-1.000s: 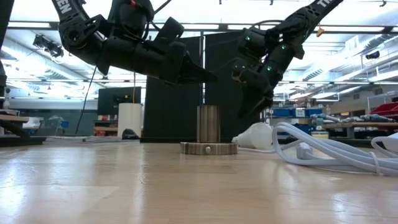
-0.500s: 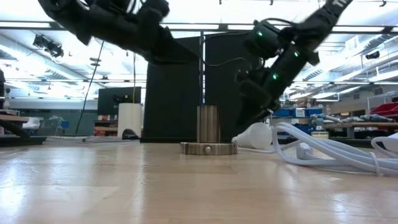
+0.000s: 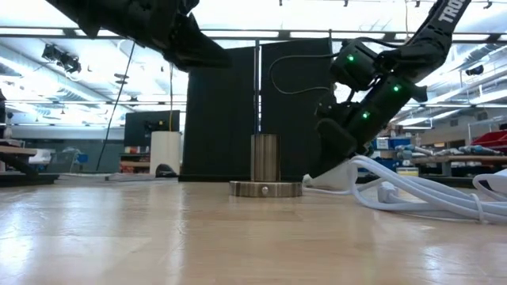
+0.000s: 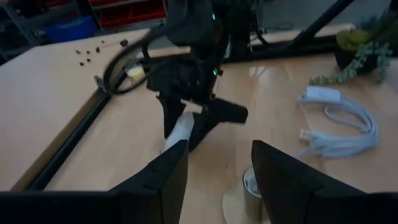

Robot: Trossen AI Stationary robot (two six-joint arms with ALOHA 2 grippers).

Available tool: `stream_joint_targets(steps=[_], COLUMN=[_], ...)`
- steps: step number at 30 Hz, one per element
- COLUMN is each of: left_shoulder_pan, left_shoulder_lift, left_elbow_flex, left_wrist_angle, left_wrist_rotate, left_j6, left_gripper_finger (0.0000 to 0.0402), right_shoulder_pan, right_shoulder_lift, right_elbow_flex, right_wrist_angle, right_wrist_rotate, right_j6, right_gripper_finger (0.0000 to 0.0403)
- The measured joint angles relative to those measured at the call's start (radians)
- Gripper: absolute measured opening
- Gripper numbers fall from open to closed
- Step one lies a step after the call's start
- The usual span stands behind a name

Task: Screw lightbulb
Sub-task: Insert the white lightbulb into the desk lamp

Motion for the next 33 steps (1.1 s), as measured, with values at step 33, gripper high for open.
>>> stream_joint_targets(steps=[33], left_shoulder_pan=[-0.001], left_shoulder_lift=[-0.003], left_elbow_flex=[0.0], left_wrist_angle=[-0.046], left_wrist_rotate=[0.012], left_j6=[0.024], left_gripper_finger=[0.0181], right_shoulder_pan=[0.062], right_shoulder_lift=[-0.034], right_elbow_flex=[0.032], right_wrist_angle=[-0.014], right_wrist_rotate=[-0.062], right_j6=[-0.203], right_gripper_finger=[0.026])
